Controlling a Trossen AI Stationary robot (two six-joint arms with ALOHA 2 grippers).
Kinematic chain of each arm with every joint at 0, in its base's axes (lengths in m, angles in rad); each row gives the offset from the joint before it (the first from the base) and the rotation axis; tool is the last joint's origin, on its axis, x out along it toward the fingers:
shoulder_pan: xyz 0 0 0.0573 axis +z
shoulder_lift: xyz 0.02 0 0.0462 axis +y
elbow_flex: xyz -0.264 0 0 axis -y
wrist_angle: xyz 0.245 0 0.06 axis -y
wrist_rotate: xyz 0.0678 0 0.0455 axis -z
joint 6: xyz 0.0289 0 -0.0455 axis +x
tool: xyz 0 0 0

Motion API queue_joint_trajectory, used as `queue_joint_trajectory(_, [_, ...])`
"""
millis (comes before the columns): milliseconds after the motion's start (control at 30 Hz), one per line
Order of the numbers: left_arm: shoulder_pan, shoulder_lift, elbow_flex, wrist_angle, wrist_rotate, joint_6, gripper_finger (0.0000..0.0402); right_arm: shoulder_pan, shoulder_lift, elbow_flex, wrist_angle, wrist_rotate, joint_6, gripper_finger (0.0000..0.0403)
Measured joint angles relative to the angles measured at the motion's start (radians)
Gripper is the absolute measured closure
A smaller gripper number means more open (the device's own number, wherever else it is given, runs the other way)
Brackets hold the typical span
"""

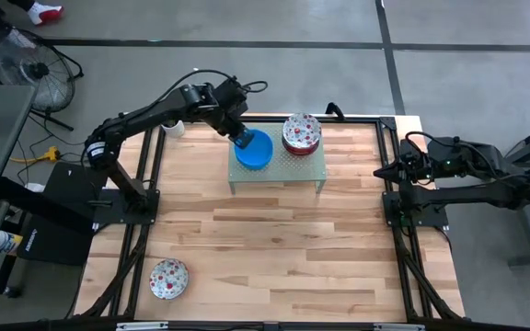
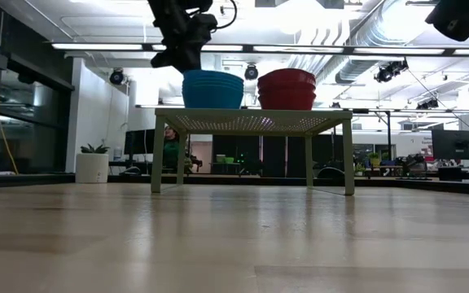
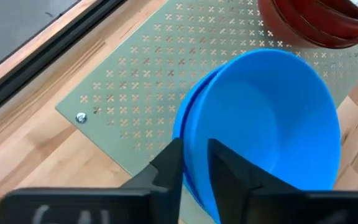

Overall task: Pick & Place Mini bowls
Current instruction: Stack the blue bowl on top of the blue bowls on the shelf, then stack the red bowl on top of the red bowls on the shelf

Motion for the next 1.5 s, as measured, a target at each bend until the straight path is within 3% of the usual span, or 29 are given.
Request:
queue_joint_trajectory(200, [0.000,-0.003,0.000,0.049,0.001,0.034,0.0280,0.000,0.000,0.000,-0.003,-0.001,0.000,0.0402])
queue_joint_trajectory(333, [0.000,-0.033,0.008,0.038,-0.014,0.085,0.0268,0.000,0.000,0.000,-0.015,-0.002,0.015,0.0402])
queue_joint_trajectory(733, [-0.087,-0.051,0.176,-0.336,-0.127,0.154,0.0267,0.000,0.000,0.000,-0.030,-0.004,0.034,0.0402])
queue_joint_trajectory(933, [-0.222,-0.048,0.177,-0.455,-0.113,0.134,0.0267,0.000,0.000,0.000,-0.030,-0.003,0.040,0.0402])
queue_joint_trajectory(1100, [-0.373,-0.048,0.177,-0.458,-0.144,0.071,0.0266,0.000,0.000,0.000,-0.030,-0.001,0.058,0.0402])
queue_joint_trajectory(1300, [-0.570,-0.070,0.141,-0.477,-0.235,-0.122,0.0266,0.000,0.000,0.000,-0.030,0.004,0.076,0.0402])
queue_joint_trajectory(1500, [-0.775,-0.137,-0.042,-0.451,-0.244,-0.402,0.0266,0.000,0.000,0.000,-0.030,0.031,0.086,0.0402])
